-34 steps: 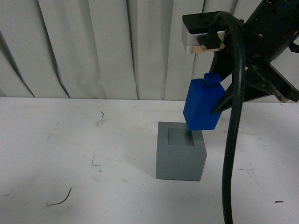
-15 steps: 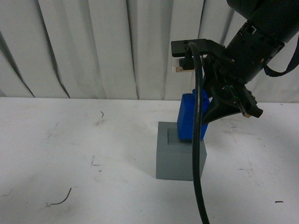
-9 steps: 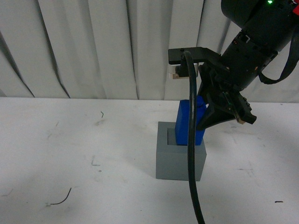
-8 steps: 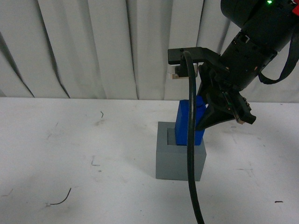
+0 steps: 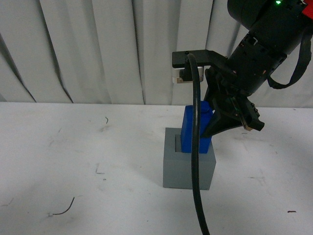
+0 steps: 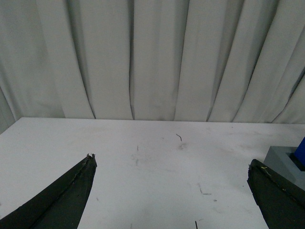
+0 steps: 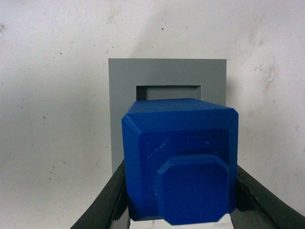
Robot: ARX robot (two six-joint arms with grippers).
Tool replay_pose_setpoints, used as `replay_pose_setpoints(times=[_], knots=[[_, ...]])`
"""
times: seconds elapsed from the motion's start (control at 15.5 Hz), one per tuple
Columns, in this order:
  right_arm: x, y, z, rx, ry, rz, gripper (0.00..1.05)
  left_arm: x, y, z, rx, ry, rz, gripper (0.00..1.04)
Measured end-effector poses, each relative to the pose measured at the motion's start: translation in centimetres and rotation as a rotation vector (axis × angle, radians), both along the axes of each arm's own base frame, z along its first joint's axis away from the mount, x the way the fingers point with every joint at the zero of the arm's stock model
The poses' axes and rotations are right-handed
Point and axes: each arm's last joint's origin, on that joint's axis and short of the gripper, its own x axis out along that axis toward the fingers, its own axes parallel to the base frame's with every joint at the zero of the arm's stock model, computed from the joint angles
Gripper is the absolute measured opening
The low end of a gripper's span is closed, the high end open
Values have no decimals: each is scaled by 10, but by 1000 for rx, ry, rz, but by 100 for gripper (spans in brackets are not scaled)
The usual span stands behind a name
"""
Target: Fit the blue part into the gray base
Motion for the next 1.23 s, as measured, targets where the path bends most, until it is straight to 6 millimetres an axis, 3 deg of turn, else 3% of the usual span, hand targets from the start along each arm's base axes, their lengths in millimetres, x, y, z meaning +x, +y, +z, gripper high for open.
replay_pose_setpoints(times=[0.58,0.65,0.97,1.23], knots=[[0,9,-14,-17,0,-19,47,0,0,0,0,0,0,98],[0,8,-14,-18,-1,-17,50,0,0,0,0,0,0,98],[-4,13,-15,-20,28,-2,100,0,0,0,0,0,0,98],[-8,23,-7,-6,6,22,98,0,0,0,0,0,0,98]])
